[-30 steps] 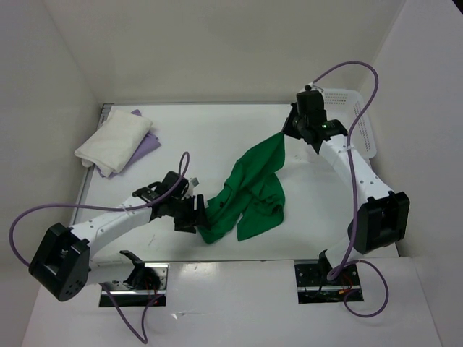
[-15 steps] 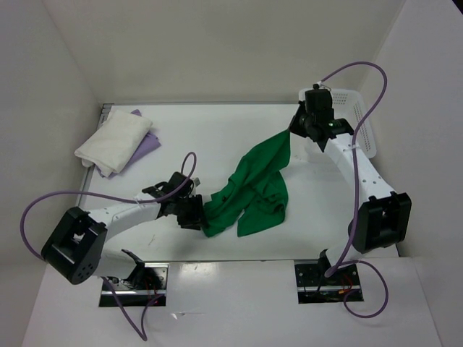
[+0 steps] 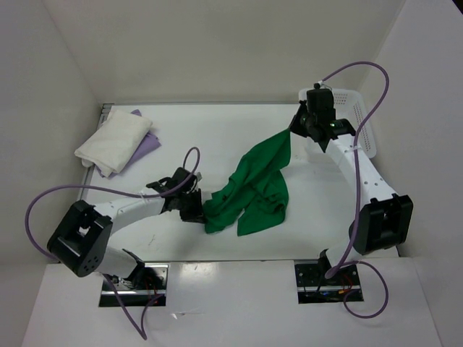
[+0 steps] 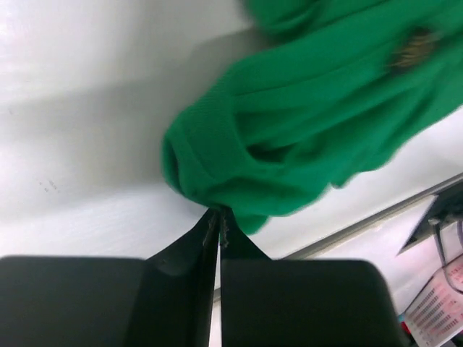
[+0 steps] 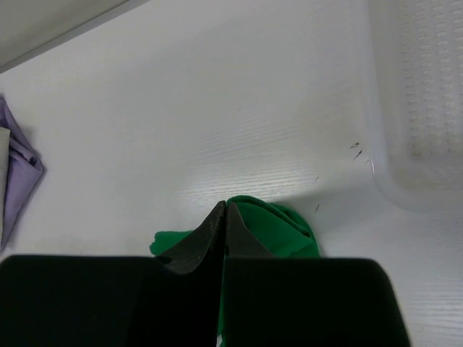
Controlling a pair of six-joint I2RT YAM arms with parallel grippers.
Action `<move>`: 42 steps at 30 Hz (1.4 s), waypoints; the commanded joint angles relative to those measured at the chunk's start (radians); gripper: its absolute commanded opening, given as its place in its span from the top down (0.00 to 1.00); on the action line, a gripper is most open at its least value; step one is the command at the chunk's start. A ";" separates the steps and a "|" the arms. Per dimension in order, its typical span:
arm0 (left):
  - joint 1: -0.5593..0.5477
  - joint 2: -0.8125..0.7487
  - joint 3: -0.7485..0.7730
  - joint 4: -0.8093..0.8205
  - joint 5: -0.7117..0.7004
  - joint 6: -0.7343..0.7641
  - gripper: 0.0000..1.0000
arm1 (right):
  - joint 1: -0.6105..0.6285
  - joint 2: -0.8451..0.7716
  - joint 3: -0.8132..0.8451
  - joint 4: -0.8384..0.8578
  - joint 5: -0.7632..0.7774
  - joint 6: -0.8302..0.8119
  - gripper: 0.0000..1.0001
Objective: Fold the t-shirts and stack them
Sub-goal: Flatten out the crumpled T-shirt at the center of the board.
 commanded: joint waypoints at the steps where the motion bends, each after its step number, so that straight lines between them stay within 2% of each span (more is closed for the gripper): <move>1: 0.021 -0.057 0.220 -0.085 -0.038 0.060 0.97 | -0.009 -0.050 0.037 0.002 -0.011 -0.012 1.00; 4: 0.118 -0.071 0.379 -0.188 0.065 0.109 0.99 | -0.009 -0.085 0.089 -0.050 -0.031 -0.012 1.00; 5: 0.214 -0.083 0.425 -0.204 0.096 0.118 0.99 | -0.009 -0.099 0.100 -0.064 -0.040 -0.012 1.00; 7: 0.338 -0.128 0.546 -0.239 0.145 0.149 0.99 | -0.009 -0.150 0.135 -0.109 -0.040 -0.012 1.00; 8: 0.477 -0.139 0.580 -0.261 0.211 0.160 0.99 | -0.009 -0.168 0.161 -0.124 -0.058 -0.012 1.00; 12: 0.717 -0.115 0.755 -0.310 0.287 0.203 0.97 | 0.008 -0.246 0.248 -0.198 -0.100 -0.021 1.00; 17: 0.836 -0.045 1.043 -0.316 0.310 0.154 0.95 | 0.100 -0.294 0.405 -0.251 -0.232 -0.041 1.00; 18: 0.892 -0.022 1.133 -0.302 0.361 0.128 0.95 | 0.125 -0.294 0.455 -0.251 -0.268 -0.041 1.00; 21: 0.957 0.004 1.236 -0.206 0.410 0.022 0.93 | 0.181 -0.303 0.524 -0.232 -0.334 -0.019 1.00; 24: 0.976 0.016 1.362 -0.187 0.379 -0.012 0.91 | 0.215 -0.314 0.583 -0.189 -0.477 0.025 1.00; 26: 0.985 0.016 1.422 -0.176 0.319 -0.023 0.90 | 0.247 -0.314 0.644 -0.167 -0.540 0.034 1.00; 28: 0.985 0.037 1.546 -0.176 0.278 -0.023 0.89 | 0.260 -0.303 0.658 -0.131 -0.577 0.057 1.00; 31: 0.985 0.062 1.626 -0.135 0.256 -0.058 0.88 | 0.260 -0.312 0.608 -0.112 -0.530 0.057 1.00; 35: 0.960 0.146 1.686 -0.065 0.288 -0.090 0.88 | 0.260 -0.285 0.395 -0.061 -0.396 0.057 1.00; 38: 0.826 0.292 1.807 -0.089 0.200 -0.008 0.86 | 0.260 -0.257 0.263 -0.051 -0.283 0.057 1.00; 39: 0.778 0.391 1.906 -0.113 0.148 0.023 0.85 | 0.260 -0.244 0.234 -0.041 -0.258 0.057 1.00; 40: 0.662 0.433 1.927 -0.135 0.106 0.061 0.85 | 0.260 -0.243 0.204 -0.041 -0.229 0.066 1.00; 42: 0.554 0.526 1.883 -0.120 0.031 0.140 0.84 | 0.260 -0.233 0.131 -0.041 -0.183 0.079 1.00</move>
